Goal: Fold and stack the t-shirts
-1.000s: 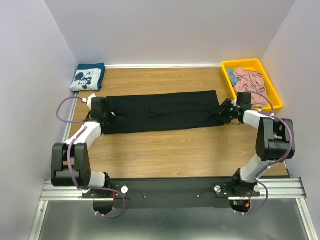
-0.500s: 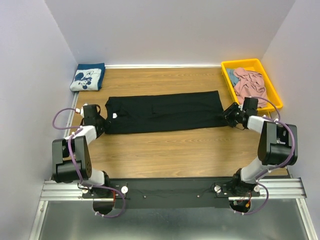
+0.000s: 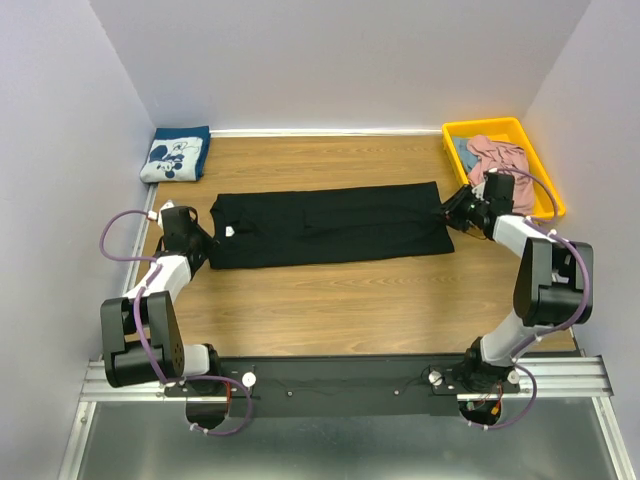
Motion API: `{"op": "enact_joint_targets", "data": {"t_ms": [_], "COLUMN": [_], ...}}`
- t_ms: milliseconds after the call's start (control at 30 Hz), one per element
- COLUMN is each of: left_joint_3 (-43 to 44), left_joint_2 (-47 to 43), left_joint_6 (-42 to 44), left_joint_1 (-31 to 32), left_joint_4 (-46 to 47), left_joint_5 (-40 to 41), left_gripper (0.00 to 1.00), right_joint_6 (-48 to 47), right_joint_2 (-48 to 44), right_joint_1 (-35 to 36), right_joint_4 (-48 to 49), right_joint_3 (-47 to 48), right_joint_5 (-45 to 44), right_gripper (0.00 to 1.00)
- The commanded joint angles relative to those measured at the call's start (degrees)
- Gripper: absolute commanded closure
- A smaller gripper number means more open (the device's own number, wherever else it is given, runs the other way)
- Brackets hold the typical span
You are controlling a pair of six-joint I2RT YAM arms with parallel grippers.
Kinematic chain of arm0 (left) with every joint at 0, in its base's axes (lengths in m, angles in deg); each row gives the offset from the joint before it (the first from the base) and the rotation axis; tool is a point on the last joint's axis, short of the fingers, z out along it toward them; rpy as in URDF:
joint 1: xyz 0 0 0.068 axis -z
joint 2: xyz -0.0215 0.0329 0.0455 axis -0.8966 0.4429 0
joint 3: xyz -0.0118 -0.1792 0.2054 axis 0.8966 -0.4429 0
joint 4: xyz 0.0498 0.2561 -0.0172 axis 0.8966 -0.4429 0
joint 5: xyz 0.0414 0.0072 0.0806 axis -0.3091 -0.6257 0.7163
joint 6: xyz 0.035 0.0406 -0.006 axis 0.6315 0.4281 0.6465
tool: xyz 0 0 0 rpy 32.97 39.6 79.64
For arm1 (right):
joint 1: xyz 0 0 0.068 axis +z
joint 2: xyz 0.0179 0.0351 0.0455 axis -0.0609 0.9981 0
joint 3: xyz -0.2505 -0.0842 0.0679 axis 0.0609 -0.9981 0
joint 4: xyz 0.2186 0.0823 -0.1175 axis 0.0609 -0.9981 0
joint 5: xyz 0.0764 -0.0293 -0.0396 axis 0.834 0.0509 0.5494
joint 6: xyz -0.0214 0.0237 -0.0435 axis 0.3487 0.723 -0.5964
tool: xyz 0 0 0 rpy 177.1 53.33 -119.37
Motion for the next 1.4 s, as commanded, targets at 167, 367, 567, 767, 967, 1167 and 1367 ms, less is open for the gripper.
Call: {"op": "enact_joint_targets", "data": {"t_ms": [167,367,567,767,967,1167,1367], "left_joint_3": [-0.06,0.63,3.62,6.96,8.63,6.62,0.74], "left_joint_2": [-3.25,-6.15,-6.68,-2.65,2.54,5.7,5.36], "left_joint_6": [2.46,5.45,7.21,6.86,6.07,4.14,0.01], "left_joint_1": [0.27,0.27,1.67,9.06,13.72,13.72,13.02], "left_joint_4": [-1.91,-3.49,-3.85,-3.5,-3.14,-4.11,-2.7], "left_joint_5": [0.7,0.44,-2.46,-3.69,-3.6,-1.85,-2.02], "left_gripper": [0.62,0.55,0.44,0.41,0.52,0.53,0.56], "right_joint_6": [1.5,-0.08,-2.45,-2.81,-1.05,-0.96,-1.22], "right_joint_2": [11.28,13.94,8.23,11.9,16.75,15.35,11.57], "right_joint_1": [0.15,0.06,3.38,13.92,21.06,21.59,21.51], "right_joint_4": [5.28,5.37,3.62,2.82,2.91,2.73,2.56], "right_joint_3": [2.9,4.39,8.78,17.48,21.19,12.68,1.78], "right_joint_5": [-1.61,-3.04,0.84,6.99,9.89,9.37,6.91], "right_gripper": [0.75,0.74,0.62,0.59,0.59,0.59,0.58]}}
